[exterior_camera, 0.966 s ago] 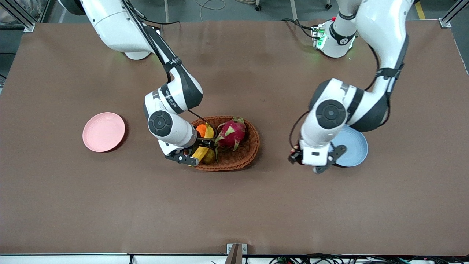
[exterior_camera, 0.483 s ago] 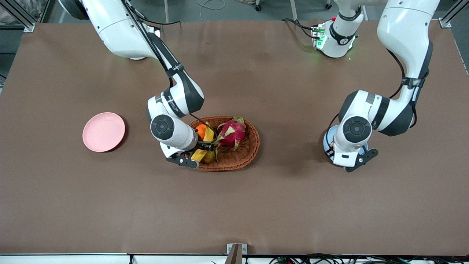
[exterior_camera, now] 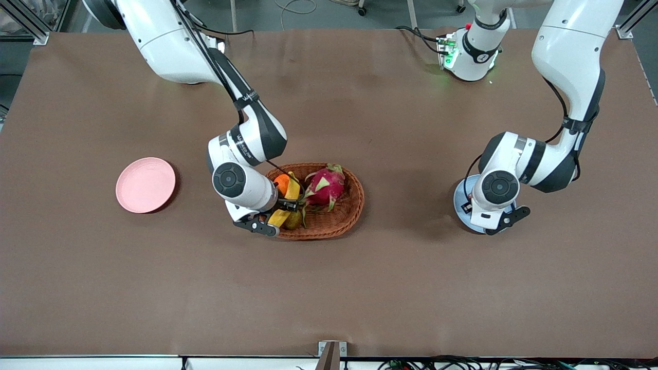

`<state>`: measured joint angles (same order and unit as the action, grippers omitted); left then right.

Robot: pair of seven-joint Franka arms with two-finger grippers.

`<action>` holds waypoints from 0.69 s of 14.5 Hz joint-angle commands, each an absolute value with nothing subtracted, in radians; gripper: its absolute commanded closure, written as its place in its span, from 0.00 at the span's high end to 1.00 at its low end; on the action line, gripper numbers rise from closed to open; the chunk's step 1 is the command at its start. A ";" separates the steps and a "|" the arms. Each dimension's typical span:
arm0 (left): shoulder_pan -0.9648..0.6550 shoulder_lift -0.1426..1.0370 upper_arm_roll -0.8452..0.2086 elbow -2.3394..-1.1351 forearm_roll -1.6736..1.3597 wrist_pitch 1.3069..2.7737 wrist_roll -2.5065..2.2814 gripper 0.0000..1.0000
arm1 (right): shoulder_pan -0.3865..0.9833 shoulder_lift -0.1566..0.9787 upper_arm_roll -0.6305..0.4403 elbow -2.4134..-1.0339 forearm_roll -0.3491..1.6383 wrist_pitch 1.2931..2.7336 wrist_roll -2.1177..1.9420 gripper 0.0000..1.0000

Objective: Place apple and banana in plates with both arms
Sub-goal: 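Carry the apple with the left gripper onto the blue plate and release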

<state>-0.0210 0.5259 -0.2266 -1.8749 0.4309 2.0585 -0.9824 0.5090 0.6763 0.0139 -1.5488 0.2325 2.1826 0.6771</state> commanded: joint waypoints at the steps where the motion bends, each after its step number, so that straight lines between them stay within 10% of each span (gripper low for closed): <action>1: -0.008 0.526 -0.232 -1.882 0.475 2.069 -0.979 0.69 | 0.518 0.698 0.006 -1.529 0.241 2.183 0.690 0.56; 3: -0.006 0.525 -0.233 -1.875 0.479 2.068 -0.979 1.00 | 0.518 0.701 0.006 -1.529 0.242 2.193 0.690 0.56; 10: -0.014 0.431 -0.255 -1.787 0.454 2.017 -0.983 1.00 | 0.518 0.701 0.006 -1.529 0.239 2.203 0.680 0.40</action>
